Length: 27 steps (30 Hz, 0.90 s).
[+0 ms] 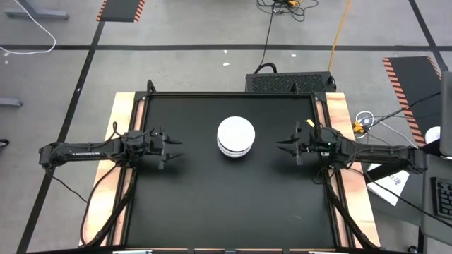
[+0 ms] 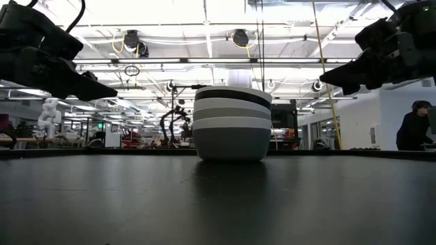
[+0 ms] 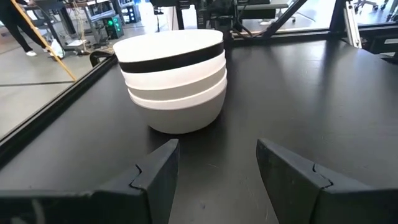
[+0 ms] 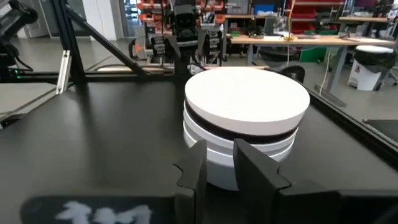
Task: Nest bowls inside each other
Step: Return to Home Position
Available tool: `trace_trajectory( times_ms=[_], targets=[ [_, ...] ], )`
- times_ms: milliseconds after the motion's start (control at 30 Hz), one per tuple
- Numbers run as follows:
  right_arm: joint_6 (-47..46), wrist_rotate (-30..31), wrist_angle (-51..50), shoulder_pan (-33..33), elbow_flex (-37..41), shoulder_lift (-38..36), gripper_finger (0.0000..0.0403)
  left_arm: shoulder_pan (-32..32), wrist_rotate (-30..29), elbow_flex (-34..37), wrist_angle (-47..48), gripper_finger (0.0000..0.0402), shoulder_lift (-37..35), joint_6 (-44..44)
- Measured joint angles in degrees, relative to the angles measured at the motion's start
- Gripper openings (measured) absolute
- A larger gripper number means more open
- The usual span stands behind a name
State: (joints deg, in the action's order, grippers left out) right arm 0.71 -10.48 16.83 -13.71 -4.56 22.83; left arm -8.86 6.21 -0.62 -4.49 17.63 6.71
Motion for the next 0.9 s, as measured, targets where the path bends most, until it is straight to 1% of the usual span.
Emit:
trace_trajectory(
  times_ms=[167, 400, 533, 767, 900],
  targets=[
    [-0.1, 0.0, -3.3, 0.0, 0.3, -5.6, 0.0066, 0.0, 1.1, 0.0, -0.6, 0.0218, 0.0, 0.3],
    [-0.3, -0.1, -8.8, 0.0, 1.1, -12.0, 0.0066, 0.0, 5.4, 0.0, -2.3, 0.0218, 0.0, 3.0],
    [-0.2, -0.3, -13.2, 1.5, 1.2, -15.7, 0.0066, 0.0, 7.9, 0.0, -4.2, 0.0218, 0.0, 2.6],
    [-1.0, -0.3, -16.1, 5.7, 1.2, -21.5, 0.0066, 0.0, 7.6, 0.0, -4.3, 0.0218, 0.0, 0.1],
    [-0.6, -0.2, -17.4, 7.0, 1.2, -22.7, 0.0066, 0.0, 7.5, 0.0, -4.7, 0.0218, 0.0, -2.0]
  ],
)
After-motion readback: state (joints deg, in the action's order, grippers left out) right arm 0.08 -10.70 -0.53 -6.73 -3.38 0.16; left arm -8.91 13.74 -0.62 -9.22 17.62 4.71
